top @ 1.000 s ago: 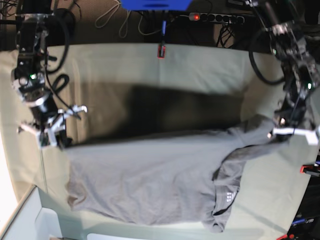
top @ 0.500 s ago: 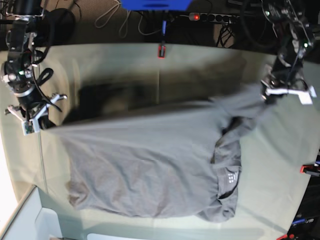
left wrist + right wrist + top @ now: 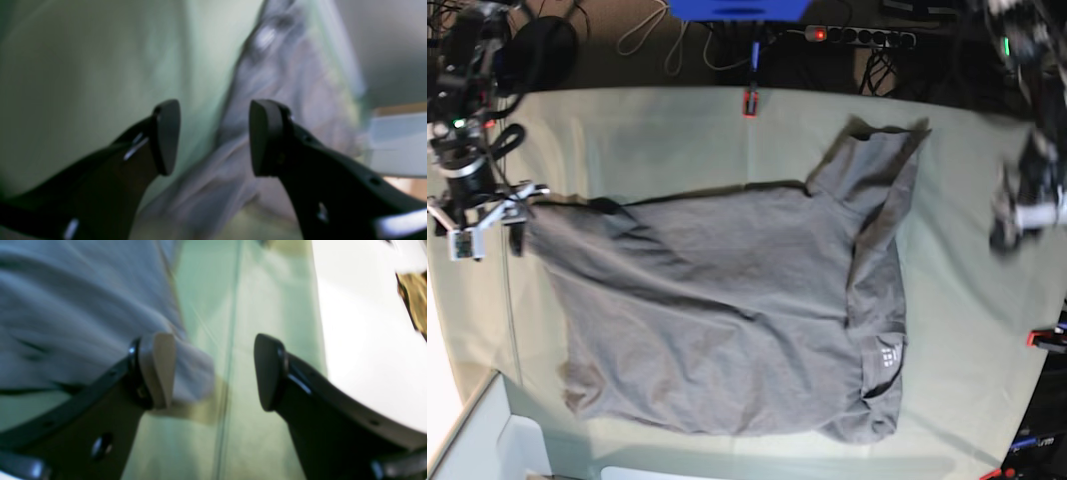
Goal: Layout the t-shirt on the table in an organized manner, then fold the t-shirt properly
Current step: 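Release the shirt and raise both grippers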
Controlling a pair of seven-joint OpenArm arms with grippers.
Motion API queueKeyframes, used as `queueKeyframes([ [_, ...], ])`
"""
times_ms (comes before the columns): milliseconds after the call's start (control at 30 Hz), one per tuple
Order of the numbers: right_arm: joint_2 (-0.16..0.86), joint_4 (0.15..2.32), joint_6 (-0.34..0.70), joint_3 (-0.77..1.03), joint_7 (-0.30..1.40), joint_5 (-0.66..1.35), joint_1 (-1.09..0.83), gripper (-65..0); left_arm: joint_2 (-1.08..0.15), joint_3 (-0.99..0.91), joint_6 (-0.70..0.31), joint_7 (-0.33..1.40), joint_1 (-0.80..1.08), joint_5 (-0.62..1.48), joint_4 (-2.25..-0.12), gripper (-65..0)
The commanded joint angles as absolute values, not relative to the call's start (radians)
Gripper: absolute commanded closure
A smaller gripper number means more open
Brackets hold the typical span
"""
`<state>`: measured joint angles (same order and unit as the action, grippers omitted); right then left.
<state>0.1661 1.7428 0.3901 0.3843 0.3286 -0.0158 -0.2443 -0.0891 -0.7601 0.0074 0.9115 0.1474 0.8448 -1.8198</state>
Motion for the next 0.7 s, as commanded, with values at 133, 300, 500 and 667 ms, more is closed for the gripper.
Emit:
queueKeyframes([
  [133,0.099,1.814,0.384,0.234,0.312,-0.007,-0.283,-38.1,-0.101,-0.621,0.005,0.895,-0.136,0.763,-1.606,-32.6],
  [300,0.041,1.811,0.381,0.051,0.312,-0.007,-0.289,-38.1,-0.094,-0.481,0.005,0.808,-0.355,0.576,-1.254,-32.7],
  [500,0.016,1.811,0.380,-0.077,0.312,-0.007,-0.305,-38.1,-0.099,-0.314,0.005,0.503,-0.446,0.492,-0.937,-32.7],
  [667,0.019,1.811,0.380,-0.133,0.314,-0.007,-0.312,-38.1,-0.104,-0.222,0.005,0.363,-0.479,0.481,-0.730,-32.7],
])
